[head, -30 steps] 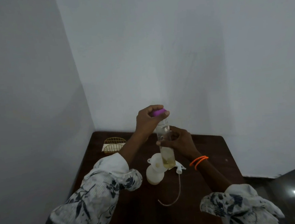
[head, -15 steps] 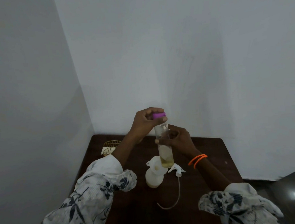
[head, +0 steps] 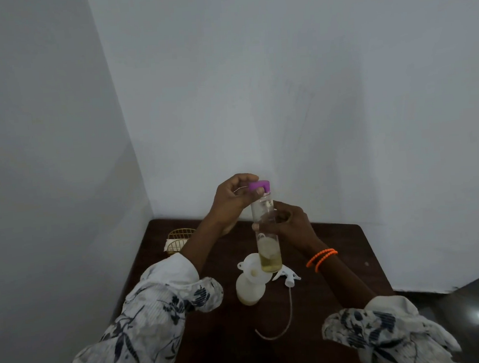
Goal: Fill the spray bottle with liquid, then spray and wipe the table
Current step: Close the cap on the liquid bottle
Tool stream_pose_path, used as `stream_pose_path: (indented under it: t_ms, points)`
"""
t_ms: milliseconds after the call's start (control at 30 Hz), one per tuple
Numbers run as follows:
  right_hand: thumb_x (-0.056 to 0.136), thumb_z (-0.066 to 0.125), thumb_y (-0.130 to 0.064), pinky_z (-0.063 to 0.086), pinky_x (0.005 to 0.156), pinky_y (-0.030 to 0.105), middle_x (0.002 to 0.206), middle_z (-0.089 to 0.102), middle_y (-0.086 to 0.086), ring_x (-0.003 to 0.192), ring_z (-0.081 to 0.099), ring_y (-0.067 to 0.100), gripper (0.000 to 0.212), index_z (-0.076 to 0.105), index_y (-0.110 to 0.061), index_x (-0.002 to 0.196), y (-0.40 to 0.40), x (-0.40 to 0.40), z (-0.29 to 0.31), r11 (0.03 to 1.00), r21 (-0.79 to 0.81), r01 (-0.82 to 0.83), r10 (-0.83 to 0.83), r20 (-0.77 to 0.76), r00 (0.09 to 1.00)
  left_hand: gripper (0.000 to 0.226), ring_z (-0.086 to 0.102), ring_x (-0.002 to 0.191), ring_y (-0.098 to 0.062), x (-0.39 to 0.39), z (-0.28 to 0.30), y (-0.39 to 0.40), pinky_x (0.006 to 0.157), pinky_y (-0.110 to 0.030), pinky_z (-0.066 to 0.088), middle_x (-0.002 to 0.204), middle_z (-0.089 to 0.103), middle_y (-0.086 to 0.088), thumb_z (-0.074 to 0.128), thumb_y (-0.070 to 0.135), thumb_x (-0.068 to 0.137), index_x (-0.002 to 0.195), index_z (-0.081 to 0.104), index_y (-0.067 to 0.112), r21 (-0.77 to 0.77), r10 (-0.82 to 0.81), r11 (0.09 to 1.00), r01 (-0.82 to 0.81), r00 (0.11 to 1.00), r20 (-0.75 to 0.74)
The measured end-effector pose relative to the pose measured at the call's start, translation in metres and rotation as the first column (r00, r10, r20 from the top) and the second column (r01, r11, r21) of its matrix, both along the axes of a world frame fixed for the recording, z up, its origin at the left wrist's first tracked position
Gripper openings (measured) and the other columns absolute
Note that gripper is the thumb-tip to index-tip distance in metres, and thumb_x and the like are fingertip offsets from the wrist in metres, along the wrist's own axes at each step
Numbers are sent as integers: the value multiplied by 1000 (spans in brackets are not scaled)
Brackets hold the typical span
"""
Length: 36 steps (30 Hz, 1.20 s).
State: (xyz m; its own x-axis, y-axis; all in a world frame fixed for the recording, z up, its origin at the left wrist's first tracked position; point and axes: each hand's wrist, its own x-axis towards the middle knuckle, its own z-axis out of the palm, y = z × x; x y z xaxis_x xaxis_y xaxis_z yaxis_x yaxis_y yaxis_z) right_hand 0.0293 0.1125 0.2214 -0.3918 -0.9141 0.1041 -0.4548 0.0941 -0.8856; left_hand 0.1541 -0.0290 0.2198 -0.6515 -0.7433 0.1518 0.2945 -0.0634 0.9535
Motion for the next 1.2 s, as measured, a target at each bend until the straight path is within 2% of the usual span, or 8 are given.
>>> stream_pose_path:
  t_ms: [133,300,467,667,833,933,1100,1200]
  points:
    - [67,90,-46,61,70,23,90,78,-9,83,76,7,32,71,-44,93,1,0,-1,1000,7,7,-7,4,1000,26,68,119,-24,3,1,-1,103,-44,56,124,74,-7,76,9,90,113,76,20,-14,-89,996,89,996,-3]
    - [65,90,-51,63,72,28,92,77,-14,83,75,5,37,71,-44,97,-1,-3,-2,1000,11,27,-26,-24,999,31,67,121,-23,4,6,1,102,-42,56,129,71,-8,74,30,90,120,74,20,110,-186,976,189,982,-37]
    - [63,91,-51,64,79,37,96,76,-13,87,74,4,43,72,-42,101,-6,-7,-2,999,17,38,-38,-3,999,52,70,111,-25,-3,7,5,93,-44,61,117,72,-5,90,37,70,116,69,22,61,19,998,-20,1000,22]
    - [64,90,-50,64,83,49,99,77,-6,91,75,11,46,72,-40,105,-7,-7,-2,999,22,34,-35,51,998,27,69,119,-24,0,3,-1,101,-38,57,133,67,-14,61,14,102,129,66,13,214,-135,965,153,986,-100]
    - [63,91,-48,63,82,50,100,77,-6,91,75,13,46,72,-38,104,-9,-4,-3,999,25,42,-44,81,996,32,70,108,-23,-5,5,2,92,-43,61,115,67,-8,80,29,86,111,65,16,171,44,984,-44,999,4]
    - [62,91,-46,64,82,50,101,77,-5,92,76,13,49,73,-34,106,-11,-3,-3,998,24,50,-52,113,992,13,74,107,-21,-3,0,-1,92,-39,60,114,75,-7,66,20,99,108,71,12,199,12,980,-4,999,-40]
    - [63,93,-42,63,83,50,102,77,-3,93,76,14,48,73,-35,107,-13,-2,0,999,20,25,-27,112,993,48,70,118,-27,-2,8,5,103,-37,56,122,74,-14,59,50,96,119,73,10,173,-34,984,37,999,-19]
    - [65,92,-40,63,83,49,102,78,-4,93,76,13,49,73,-32,110,-13,-1,1,999,13,31,-32,106,994,43,67,121,-29,-5,7,6,102,-41,57,126,73,-11,77,46,87,118,73,17,100,-24,995,22,1000,13]
